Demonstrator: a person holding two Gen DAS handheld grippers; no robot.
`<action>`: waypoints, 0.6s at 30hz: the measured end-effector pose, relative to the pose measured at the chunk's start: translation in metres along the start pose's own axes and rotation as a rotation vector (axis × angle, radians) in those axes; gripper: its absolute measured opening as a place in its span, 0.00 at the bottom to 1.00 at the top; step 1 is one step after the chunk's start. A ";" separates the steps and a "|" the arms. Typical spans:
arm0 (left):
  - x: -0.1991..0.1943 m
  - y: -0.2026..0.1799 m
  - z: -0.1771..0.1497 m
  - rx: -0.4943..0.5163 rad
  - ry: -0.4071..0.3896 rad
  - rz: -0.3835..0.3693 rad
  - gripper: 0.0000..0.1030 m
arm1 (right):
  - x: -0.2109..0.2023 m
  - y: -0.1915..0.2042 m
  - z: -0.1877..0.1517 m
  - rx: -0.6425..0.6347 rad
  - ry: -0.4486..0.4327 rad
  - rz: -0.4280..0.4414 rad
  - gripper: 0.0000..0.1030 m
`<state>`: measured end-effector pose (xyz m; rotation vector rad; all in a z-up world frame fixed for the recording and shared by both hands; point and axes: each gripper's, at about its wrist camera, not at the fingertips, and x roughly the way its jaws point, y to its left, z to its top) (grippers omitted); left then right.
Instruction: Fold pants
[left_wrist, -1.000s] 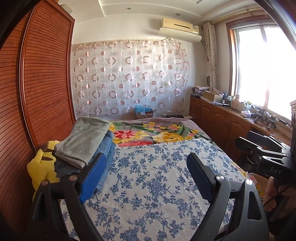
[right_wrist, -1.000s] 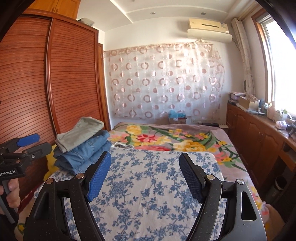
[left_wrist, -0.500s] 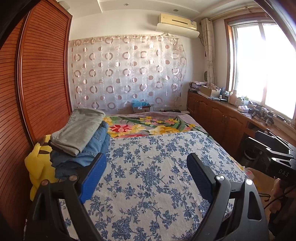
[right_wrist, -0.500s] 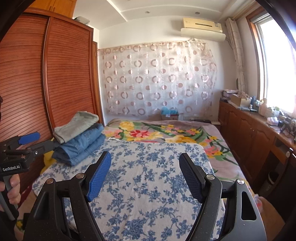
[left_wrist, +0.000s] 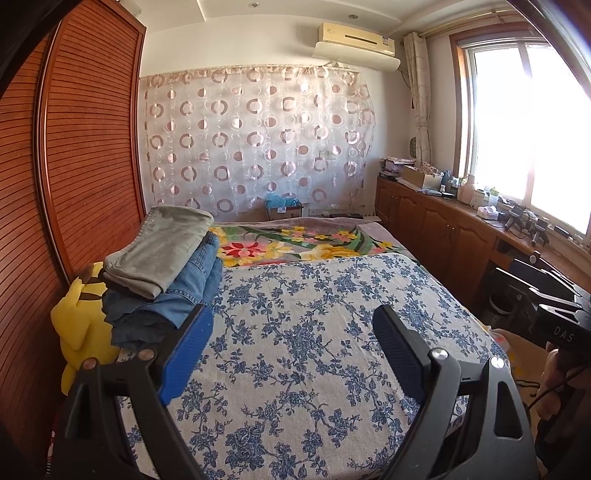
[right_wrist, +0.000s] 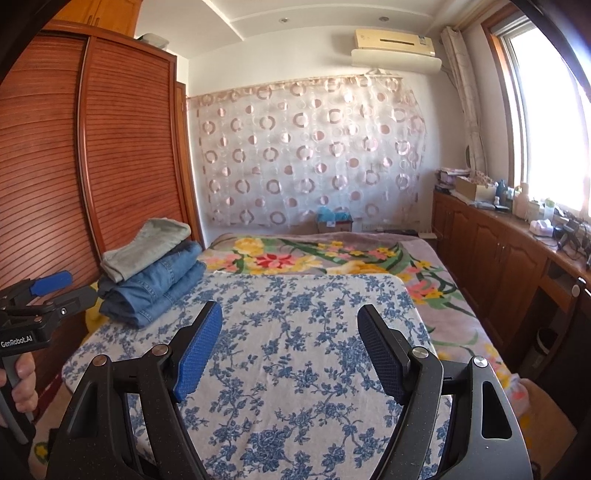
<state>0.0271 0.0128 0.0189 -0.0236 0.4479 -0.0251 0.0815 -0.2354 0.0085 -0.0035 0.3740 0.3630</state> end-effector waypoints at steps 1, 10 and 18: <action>0.000 0.000 0.000 0.000 0.000 0.001 0.86 | 0.000 0.000 0.000 0.000 0.000 -0.001 0.75; -0.001 0.000 0.000 -0.002 -0.002 0.002 0.86 | 0.000 0.001 0.000 -0.003 0.001 0.001 0.75; -0.002 0.000 -0.001 0.003 -0.002 0.002 0.86 | -0.003 0.005 0.003 -0.005 -0.012 0.003 0.75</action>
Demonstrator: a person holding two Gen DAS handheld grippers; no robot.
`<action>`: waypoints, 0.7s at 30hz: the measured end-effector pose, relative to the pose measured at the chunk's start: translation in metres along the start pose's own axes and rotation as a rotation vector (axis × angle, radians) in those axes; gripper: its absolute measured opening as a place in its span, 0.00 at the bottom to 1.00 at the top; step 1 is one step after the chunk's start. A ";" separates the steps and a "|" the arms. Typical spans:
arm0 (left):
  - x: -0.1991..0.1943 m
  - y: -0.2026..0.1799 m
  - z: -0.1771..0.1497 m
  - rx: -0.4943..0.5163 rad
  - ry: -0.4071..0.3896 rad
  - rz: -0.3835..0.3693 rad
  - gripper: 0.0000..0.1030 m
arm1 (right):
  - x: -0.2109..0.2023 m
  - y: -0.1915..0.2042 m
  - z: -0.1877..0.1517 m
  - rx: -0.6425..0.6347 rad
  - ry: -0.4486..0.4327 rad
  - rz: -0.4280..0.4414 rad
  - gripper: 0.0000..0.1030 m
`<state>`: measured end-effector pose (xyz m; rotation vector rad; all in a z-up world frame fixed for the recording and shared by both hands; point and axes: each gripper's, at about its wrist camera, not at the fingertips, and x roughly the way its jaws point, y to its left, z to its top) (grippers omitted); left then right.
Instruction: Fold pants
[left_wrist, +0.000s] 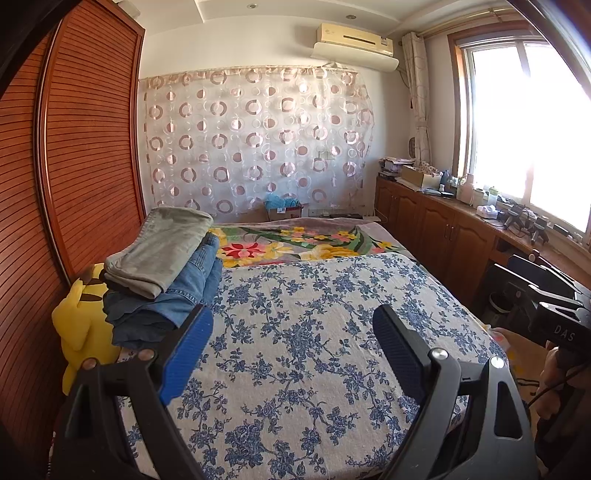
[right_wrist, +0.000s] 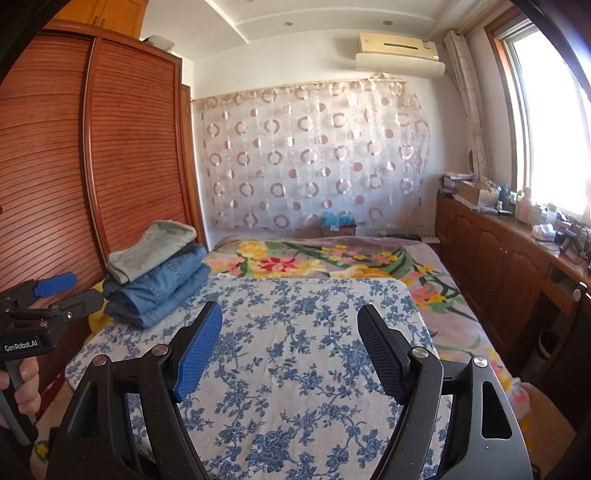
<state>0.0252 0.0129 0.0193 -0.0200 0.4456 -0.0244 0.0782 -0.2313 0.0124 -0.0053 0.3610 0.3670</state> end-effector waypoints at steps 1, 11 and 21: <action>0.000 0.000 0.000 -0.001 0.000 0.000 0.86 | 0.000 0.001 0.001 -0.002 -0.001 -0.001 0.75; -0.002 -0.002 -0.001 0.001 0.000 -0.001 0.86 | -0.001 0.002 0.001 0.000 0.001 0.000 0.75; -0.004 -0.006 0.000 0.004 -0.003 -0.003 0.86 | -0.001 0.003 0.001 -0.002 -0.002 -0.004 0.75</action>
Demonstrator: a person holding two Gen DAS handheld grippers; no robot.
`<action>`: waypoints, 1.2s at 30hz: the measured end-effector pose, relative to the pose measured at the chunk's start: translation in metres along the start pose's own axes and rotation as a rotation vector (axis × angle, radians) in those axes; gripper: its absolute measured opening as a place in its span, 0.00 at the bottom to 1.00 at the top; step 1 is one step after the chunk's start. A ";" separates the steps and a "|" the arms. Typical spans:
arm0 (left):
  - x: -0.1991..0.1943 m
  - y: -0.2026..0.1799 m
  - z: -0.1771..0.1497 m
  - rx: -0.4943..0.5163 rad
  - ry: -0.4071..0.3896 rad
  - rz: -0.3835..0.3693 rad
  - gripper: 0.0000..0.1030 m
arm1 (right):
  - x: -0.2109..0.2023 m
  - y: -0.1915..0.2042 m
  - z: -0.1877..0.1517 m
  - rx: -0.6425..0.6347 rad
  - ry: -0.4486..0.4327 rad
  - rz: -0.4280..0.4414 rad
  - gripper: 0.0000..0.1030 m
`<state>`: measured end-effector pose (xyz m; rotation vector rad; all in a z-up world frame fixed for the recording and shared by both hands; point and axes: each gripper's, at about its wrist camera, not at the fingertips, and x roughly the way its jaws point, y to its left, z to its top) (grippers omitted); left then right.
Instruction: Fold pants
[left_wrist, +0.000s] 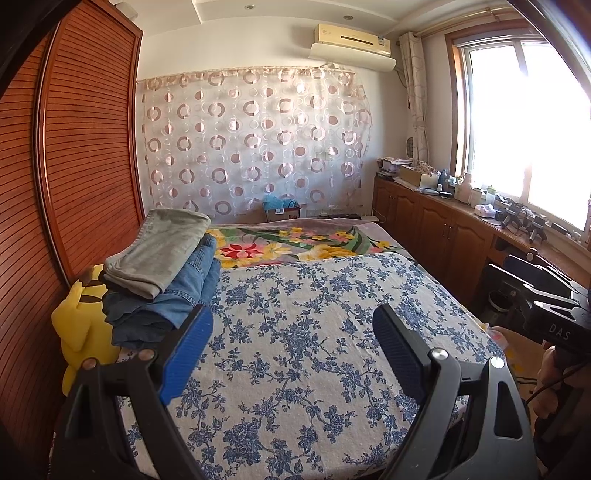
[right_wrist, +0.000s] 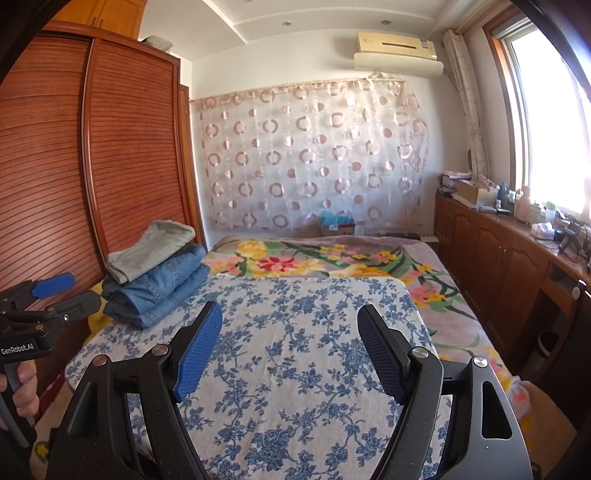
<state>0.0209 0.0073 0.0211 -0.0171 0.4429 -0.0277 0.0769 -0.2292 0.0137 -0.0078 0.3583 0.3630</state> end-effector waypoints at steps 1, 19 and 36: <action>0.000 0.000 0.000 0.000 0.000 0.000 0.86 | 0.000 -0.001 -0.001 0.000 0.001 0.002 0.75; -0.004 -0.002 0.004 0.001 -0.006 -0.003 0.86 | 0.000 -0.001 -0.002 0.002 -0.002 0.000 0.75; -0.005 -0.003 0.006 0.001 -0.005 -0.007 0.86 | 0.001 -0.001 -0.003 0.001 -0.002 -0.001 0.75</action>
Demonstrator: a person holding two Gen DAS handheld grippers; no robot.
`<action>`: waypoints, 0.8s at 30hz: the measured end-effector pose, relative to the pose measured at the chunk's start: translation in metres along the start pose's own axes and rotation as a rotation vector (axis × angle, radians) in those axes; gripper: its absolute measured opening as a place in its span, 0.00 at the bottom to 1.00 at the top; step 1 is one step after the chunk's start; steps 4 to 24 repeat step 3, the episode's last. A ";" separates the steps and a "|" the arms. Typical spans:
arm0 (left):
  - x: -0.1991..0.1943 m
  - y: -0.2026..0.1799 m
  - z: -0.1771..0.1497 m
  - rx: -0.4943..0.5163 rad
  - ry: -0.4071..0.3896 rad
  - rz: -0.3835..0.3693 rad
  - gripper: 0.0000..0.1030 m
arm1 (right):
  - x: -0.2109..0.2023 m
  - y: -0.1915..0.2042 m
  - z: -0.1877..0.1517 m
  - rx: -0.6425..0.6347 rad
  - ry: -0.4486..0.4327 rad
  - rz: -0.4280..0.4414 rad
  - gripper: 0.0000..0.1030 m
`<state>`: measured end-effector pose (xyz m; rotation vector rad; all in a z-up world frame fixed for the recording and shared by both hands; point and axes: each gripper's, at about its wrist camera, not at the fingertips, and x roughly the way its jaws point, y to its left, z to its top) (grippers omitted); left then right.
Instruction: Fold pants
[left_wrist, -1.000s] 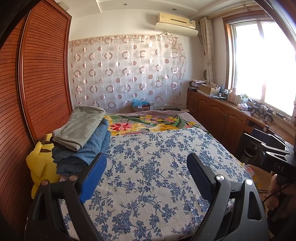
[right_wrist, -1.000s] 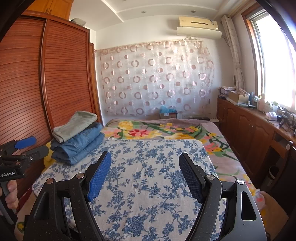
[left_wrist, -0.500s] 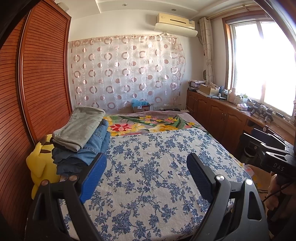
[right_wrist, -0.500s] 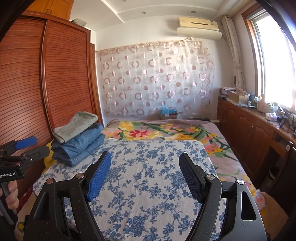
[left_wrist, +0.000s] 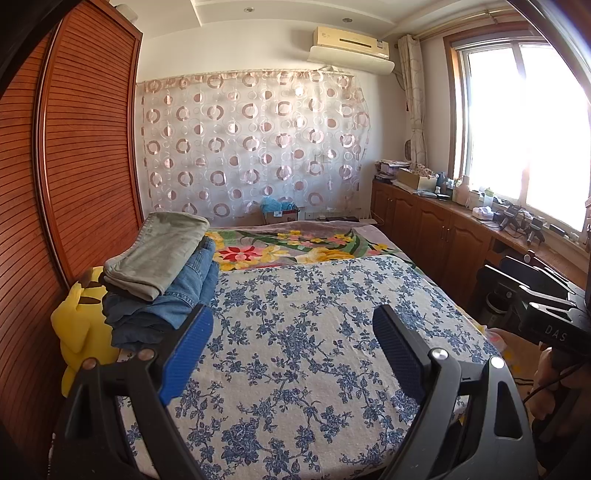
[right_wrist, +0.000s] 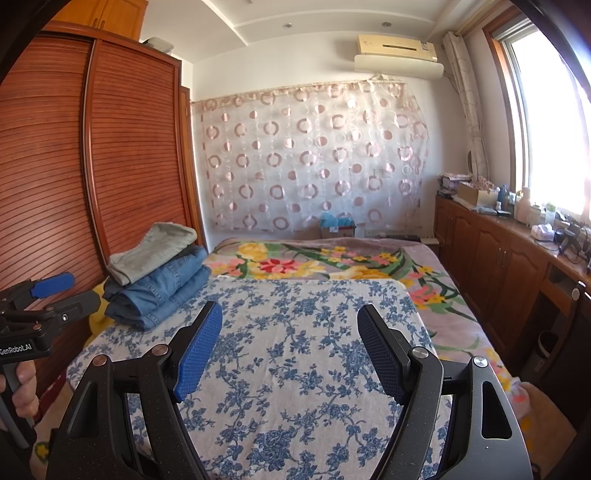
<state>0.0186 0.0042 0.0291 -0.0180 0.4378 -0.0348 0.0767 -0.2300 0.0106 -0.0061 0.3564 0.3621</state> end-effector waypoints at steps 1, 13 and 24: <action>0.000 -0.001 0.001 0.000 0.000 0.000 0.86 | 0.000 0.000 0.000 0.001 0.001 0.001 0.75; 0.000 -0.001 0.000 0.000 0.000 0.000 0.86 | 0.000 0.000 0.000 0.000 0.001 0.000 0.75; 0.000 -0.001 0.000 0.000 0.000 0.000 0.86 | 0.000 0.000 0.000 0.000 0.001 0.000 0.75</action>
